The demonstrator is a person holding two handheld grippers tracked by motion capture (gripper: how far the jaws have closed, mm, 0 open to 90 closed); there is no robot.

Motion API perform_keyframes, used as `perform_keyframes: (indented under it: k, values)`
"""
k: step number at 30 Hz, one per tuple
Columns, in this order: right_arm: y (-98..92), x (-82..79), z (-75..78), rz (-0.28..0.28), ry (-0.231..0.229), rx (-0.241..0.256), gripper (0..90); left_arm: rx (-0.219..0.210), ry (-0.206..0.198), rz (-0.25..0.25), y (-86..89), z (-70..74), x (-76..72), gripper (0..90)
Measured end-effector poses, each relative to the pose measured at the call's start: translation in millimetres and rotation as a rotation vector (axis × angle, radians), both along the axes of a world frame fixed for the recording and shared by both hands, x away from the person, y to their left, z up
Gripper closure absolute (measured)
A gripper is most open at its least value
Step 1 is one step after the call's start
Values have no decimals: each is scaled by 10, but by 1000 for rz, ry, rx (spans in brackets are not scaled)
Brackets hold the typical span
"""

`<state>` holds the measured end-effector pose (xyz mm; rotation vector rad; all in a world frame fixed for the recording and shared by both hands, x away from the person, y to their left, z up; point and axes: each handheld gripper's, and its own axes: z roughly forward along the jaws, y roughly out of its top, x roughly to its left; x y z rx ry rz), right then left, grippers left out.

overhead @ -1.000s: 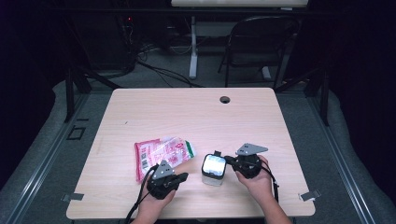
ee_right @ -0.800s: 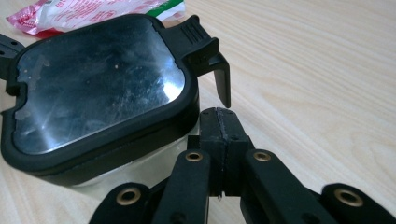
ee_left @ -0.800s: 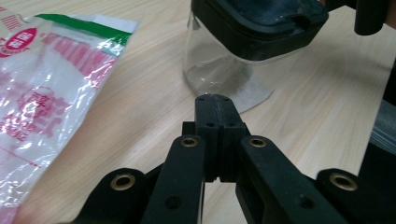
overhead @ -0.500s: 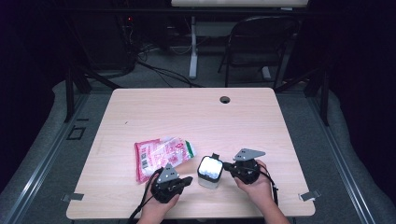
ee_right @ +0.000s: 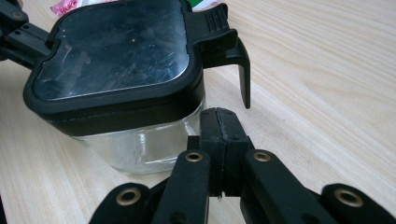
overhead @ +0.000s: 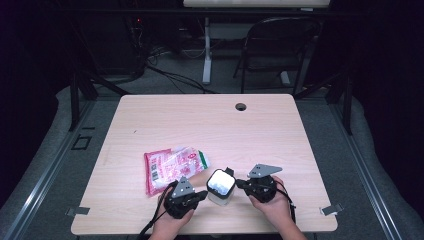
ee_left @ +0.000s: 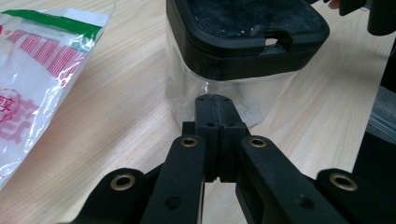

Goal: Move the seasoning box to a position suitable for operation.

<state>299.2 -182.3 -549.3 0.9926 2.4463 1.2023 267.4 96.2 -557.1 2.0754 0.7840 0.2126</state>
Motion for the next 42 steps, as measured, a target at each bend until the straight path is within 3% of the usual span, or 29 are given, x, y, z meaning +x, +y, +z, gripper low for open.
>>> perform_keyframes:
  k: [9,18,24,28,34,40,42]
  values:
    - [82,-118,8,-10,0,-26,900,2,7,35,72,-12,58,900]
    - [215,-292,2,43,0,-29,900,-16,11,63,140,-17,116,898]
    - [88,-338,54,-65,-39,-13,858,-9,6,77,151,-14,121,889]
    - [0,-184,106,-157,-68,9,837,-24,7,76,150,-5,138,888]
    - [20,-9,44,-207,-65,19,818,-28,9,84,138,1,153,884]
    - [107,-19,-8,-177,-47,36,847,-27,10,80,145,1,158,876]
    - [135,-58,-9,-182,-57,15,862,-27,12,83,147,3,157,878]
